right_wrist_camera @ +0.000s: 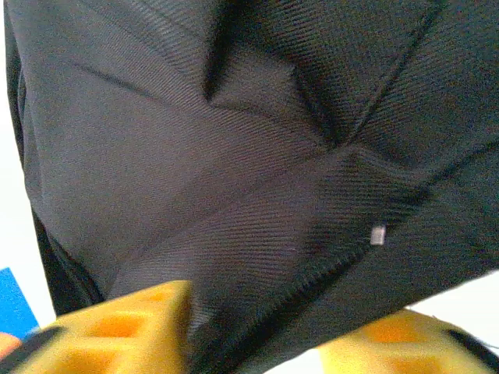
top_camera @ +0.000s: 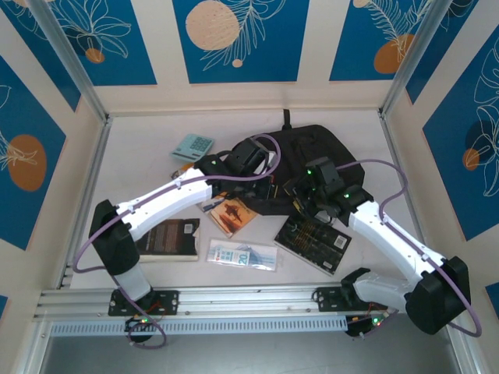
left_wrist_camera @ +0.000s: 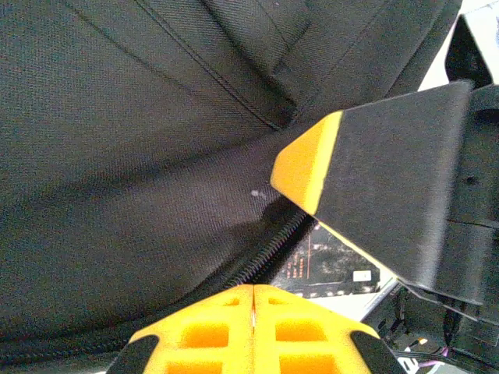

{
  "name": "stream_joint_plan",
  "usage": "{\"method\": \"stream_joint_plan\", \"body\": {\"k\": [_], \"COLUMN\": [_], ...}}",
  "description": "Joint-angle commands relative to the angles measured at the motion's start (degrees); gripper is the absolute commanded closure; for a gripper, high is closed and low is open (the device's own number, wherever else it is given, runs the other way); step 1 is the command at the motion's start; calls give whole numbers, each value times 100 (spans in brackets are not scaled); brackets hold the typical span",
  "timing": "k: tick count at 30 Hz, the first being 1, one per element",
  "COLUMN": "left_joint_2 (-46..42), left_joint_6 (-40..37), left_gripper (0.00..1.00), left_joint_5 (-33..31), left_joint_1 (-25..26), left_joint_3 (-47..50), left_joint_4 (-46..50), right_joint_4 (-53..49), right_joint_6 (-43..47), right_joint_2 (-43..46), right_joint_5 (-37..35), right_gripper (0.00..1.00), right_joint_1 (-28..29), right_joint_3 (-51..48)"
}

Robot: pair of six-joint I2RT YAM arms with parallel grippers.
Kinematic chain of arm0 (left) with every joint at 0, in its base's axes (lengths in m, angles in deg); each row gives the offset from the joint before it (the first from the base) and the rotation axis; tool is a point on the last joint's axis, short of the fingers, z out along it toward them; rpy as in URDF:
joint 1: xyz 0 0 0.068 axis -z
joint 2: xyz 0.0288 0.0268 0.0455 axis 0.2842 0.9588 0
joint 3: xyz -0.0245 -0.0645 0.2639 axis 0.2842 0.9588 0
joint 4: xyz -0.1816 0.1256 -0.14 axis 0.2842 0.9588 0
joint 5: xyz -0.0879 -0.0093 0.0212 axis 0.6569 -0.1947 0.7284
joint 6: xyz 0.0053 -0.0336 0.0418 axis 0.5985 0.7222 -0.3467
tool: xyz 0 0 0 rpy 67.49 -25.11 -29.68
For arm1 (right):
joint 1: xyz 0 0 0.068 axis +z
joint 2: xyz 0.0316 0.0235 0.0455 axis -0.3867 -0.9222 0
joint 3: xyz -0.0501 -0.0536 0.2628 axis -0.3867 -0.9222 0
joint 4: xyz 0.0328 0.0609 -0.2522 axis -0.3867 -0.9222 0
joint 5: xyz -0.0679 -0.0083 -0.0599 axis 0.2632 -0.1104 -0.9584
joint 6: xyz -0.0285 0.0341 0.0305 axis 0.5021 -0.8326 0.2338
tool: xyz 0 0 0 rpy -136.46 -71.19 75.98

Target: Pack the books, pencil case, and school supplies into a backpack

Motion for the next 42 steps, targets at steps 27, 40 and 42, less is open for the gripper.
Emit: {"method": "stream_joint_plan", "body": {"k": [27,40,42], "left_joint_2": [-1476,-1361,-1325], "left_joint_6": [-287,-141,-131], "left_gripper": [100,100,100], "left_joint_5": [-787,-38,19], "left_joint_1": [-171,81,168], "left_joint_3": [1683,1722,1664], "left_joint_4": [-29,-604,-665], "right_joint_4": [-970,-1097,-1250], "right_joint_6": [1574,731,435], "right_joint_2": [426,1145,1226], "right_joint_5": [-950,-144,-226], "right_gripper": [95,43,42], "right_joint_1": [-1009,-647,-312], "right_joint_3": [-469,-391,-309]}}
